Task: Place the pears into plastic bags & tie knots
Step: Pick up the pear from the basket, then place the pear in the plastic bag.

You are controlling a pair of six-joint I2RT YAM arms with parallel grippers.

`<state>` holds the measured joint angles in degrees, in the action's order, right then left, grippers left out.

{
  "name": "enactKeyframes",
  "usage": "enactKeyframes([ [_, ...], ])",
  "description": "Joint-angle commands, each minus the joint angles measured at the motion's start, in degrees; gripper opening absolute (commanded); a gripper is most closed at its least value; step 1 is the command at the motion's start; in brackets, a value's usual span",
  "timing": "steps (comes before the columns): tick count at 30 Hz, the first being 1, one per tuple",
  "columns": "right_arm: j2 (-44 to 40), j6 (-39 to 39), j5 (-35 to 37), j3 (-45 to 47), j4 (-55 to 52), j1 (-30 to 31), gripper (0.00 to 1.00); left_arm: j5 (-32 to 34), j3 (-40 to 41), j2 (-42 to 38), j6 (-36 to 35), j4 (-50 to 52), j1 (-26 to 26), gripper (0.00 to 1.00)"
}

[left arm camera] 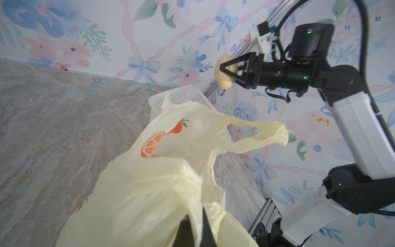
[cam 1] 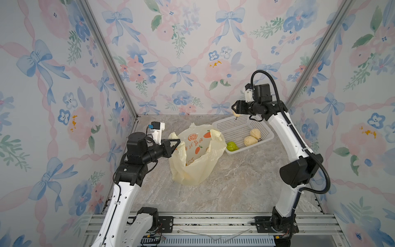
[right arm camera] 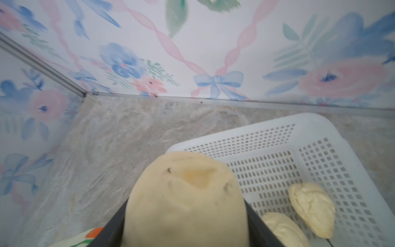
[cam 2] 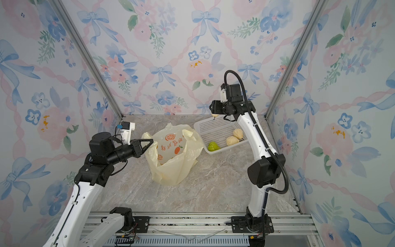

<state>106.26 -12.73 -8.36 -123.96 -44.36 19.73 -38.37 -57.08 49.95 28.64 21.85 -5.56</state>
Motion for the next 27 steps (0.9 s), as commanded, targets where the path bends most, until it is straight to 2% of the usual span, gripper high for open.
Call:
enactKeyframes([
  [1, -3.7, -1.8, -1.3, 0.6, 1.5, 7.4, 0.59, 0.3, 1.0, -0.6, 0.9, -1.8, 0.0, 0.0],
  [6, -5.7, -1.9, 1.2, 0.3, 2.4, 19.7, 0.59, 0.0, 1.1, -0.6, 1.2, -2.3, 0.0, 0.0],
  [11, -4.0, -1.2, 5.7, 2.4, 1.4, 27.7, 0.59, -0.1, 0.9, -0.8, 1.3, -2.3, 0.0, 0.0],
  [20, 0.6, -2.2, 6.6, 14.0, 3.7, 34.8, 0.58, 0.0, 0.1, -0.6, 1.1, -2.3, 0.0, 0.0],
  [24, 1.7, -2.9, 8.4, 19.0, 4.4, 34.8, 0.6, 0.1, 0.3, -0.9, 1.2, -2.3, 0.0, 0.0],
  [27, 2.9, -2.4, 9.0, 19.0, 2.1, 34.5, 0.65, 0.1, 0.4, -0.9, 1.1, -2.3, 0.0, 0.0],
])
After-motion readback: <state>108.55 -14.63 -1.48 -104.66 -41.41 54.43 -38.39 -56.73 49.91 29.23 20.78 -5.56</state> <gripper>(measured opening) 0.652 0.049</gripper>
